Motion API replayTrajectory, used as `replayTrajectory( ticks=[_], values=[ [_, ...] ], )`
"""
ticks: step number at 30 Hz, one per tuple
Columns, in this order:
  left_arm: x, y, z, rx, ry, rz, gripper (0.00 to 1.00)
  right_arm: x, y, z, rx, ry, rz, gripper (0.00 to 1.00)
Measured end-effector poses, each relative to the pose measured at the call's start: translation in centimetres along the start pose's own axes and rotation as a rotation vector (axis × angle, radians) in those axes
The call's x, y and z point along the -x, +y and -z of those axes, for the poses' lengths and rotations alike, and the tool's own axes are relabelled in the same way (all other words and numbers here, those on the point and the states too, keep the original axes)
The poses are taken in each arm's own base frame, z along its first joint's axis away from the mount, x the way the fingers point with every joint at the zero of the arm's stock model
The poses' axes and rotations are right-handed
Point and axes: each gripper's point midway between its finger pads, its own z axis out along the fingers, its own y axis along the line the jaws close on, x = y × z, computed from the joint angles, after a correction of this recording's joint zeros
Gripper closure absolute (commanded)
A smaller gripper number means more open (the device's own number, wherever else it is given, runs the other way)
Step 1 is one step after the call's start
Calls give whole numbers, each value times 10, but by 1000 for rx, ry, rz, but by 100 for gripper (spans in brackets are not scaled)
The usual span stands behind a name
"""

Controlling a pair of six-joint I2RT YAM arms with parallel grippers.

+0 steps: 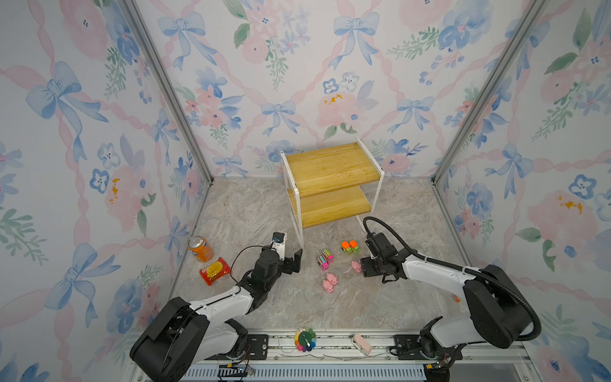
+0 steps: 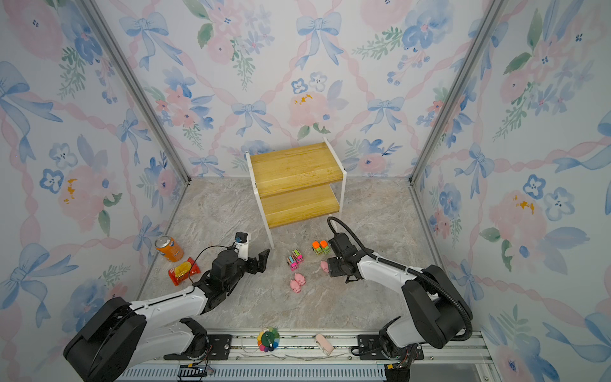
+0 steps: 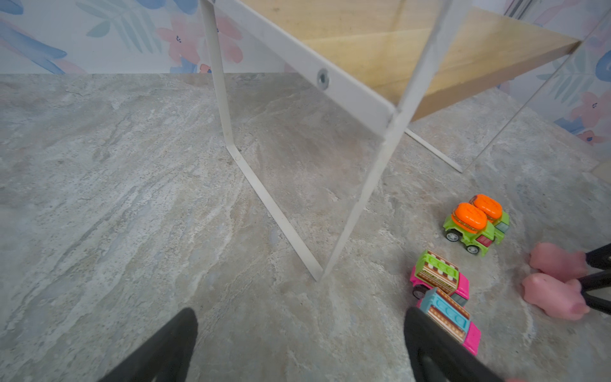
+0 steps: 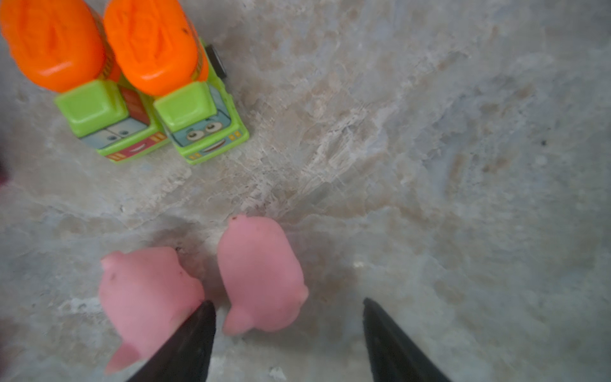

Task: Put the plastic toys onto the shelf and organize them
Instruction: 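Lower the right gripper and close it on a pink pig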

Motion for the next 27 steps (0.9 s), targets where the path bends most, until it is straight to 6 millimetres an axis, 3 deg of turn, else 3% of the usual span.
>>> replayTrajectory(
  ticks=[5, 12, 27],
  values=[
    [-4, 3, 0, 14, 15, -4, 2, 4, -2, 2, -16, -21, 6, 36],
    [-5, 4, 0, 21, 15, -4, 2, 14, 7, 11, 52, -108, 29, 37],
    [-6, 4, 0, 22, 19, -5, 2, 18, 16, 3, 93, -125, 44, 44]
  ],
)
